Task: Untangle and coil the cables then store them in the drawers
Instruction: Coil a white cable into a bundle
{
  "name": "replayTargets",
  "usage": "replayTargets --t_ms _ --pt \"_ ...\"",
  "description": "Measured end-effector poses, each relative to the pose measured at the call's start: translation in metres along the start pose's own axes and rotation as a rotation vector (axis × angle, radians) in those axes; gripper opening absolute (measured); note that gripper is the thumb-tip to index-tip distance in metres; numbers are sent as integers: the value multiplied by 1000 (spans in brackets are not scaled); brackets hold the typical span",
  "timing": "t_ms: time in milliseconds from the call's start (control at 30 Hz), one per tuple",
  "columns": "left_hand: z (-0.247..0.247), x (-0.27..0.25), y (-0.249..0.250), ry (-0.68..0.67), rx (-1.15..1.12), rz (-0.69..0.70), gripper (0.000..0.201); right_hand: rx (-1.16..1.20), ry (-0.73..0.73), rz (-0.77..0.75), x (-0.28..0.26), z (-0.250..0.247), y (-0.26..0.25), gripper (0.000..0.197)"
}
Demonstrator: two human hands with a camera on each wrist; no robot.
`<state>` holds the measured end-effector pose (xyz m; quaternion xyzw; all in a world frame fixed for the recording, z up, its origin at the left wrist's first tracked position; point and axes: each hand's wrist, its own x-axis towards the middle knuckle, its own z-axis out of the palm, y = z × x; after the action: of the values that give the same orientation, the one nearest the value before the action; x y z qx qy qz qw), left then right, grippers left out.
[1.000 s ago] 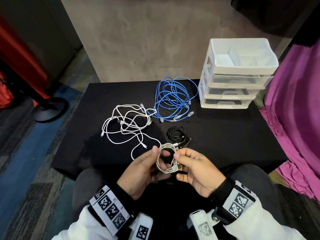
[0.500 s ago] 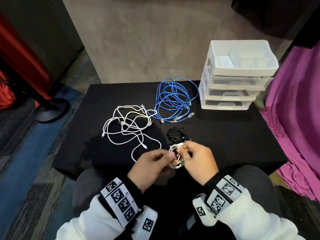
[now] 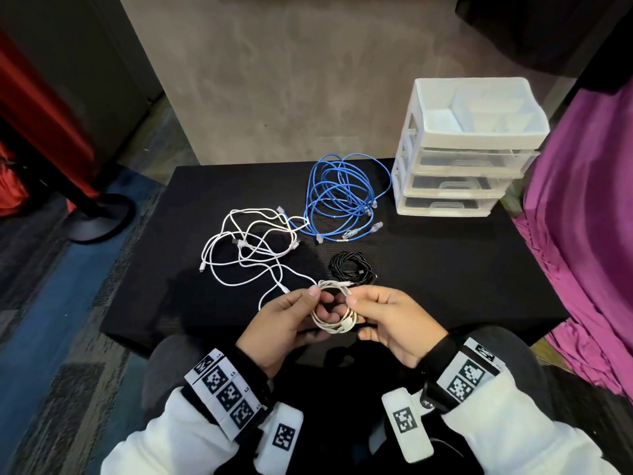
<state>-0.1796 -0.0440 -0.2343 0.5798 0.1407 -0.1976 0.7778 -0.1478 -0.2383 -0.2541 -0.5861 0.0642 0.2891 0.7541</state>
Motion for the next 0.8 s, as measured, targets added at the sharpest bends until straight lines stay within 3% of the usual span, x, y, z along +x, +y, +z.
replayTargets --t_ms 100,367,500,600,700,800 --pt "0 2 -1 23 17 12 35 -44 43 -46 3 1 2 2" --pt "12 4 -1 26 166 71 23 -247 32 -136 3 9 2 25" --pt "18 7 -5 21 303 146 13 -426 92 -307 7 8 5 25" --pt "15 5 -4 -9 285 181 12 -600 181 -397 8 2 9 24" --pt "13 6 1 -9 256 202 14 -395 86 -347 5 4 7 16" --pt "9 11 -1 74 282 221 20 -81 -95 -140 -4 3 0 8"
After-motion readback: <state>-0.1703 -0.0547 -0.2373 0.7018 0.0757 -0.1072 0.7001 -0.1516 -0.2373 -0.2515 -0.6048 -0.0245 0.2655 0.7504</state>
